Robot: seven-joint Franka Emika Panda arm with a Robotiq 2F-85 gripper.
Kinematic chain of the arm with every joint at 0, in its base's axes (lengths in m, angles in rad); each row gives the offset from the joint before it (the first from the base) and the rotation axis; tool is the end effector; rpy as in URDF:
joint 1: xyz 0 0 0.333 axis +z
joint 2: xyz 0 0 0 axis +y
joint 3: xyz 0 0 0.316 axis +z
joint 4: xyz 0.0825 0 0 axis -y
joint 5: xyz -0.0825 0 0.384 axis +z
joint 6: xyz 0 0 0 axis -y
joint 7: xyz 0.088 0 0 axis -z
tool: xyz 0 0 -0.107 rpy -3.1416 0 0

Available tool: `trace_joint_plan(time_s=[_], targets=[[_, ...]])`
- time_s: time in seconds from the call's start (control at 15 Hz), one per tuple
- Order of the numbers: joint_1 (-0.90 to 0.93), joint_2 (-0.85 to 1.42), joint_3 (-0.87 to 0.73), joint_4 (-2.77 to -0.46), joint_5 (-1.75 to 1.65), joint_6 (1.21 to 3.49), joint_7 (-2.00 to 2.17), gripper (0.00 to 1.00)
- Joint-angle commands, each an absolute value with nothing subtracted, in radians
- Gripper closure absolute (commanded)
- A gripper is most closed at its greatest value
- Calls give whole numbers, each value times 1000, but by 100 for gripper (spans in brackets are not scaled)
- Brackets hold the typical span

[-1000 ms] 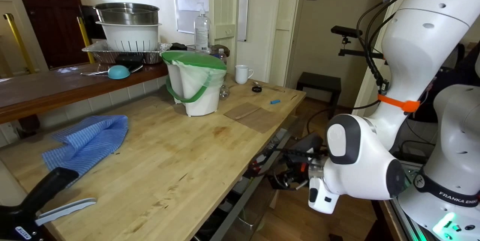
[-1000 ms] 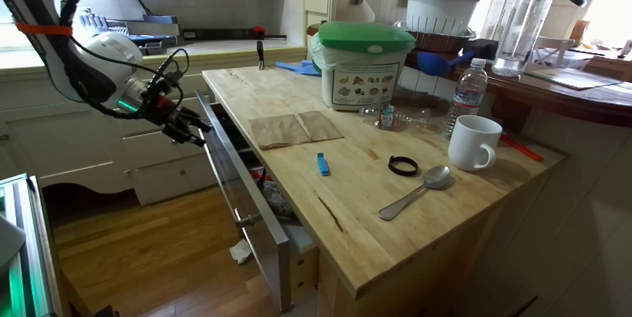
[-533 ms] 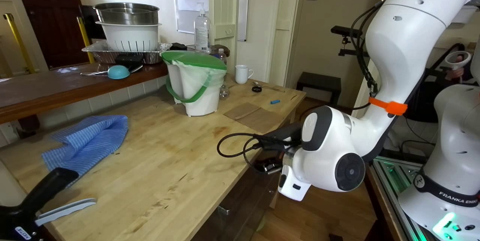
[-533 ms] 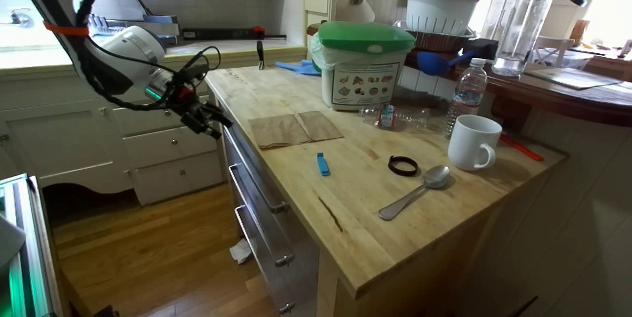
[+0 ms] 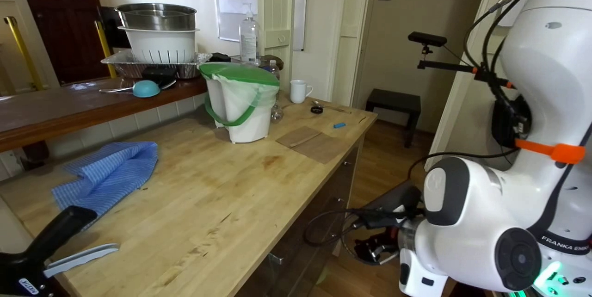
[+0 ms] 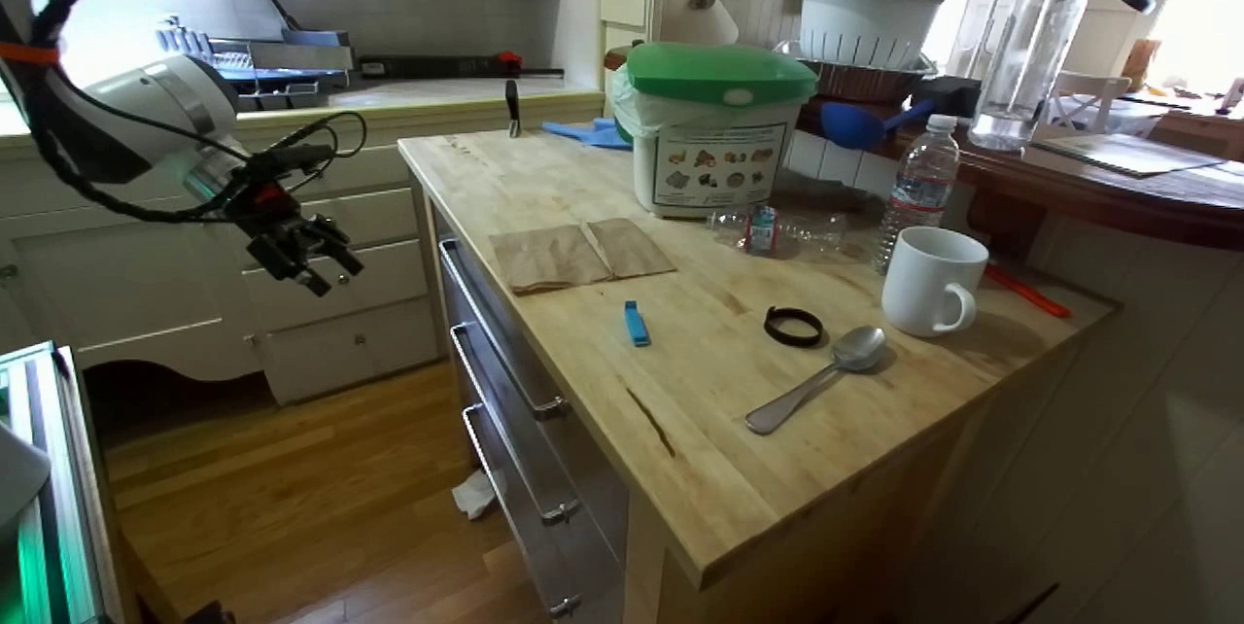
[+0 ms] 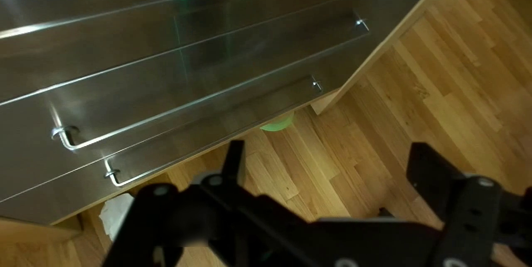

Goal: Close the drawer completely

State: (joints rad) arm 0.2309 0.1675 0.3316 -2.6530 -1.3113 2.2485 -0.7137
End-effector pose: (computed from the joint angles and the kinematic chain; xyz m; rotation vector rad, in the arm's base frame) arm 0.3242 0.1812 0.1636 0.8446 2.2796 -0.6109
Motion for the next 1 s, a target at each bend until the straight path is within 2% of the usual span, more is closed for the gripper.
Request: trace_joint_plan(time_s=[0.0, 0.2, 0.53, 0.6, 0.8, 0.93], targets=[[271, -35, 374, -2792, -1087, 2240, -637, 0], [296, -84, 358, -2757, -913, 2216, -643, 0], [275, -349, 234, -2807, -696, 2189, -737, 0], [268, -335, 210, -2742, -667, 2144, -746, 0], [260, -534, 130, -2819, -582, 2063, -755, 0], [248, -585, 94, -2747, -527, 1944, -758, 0]])
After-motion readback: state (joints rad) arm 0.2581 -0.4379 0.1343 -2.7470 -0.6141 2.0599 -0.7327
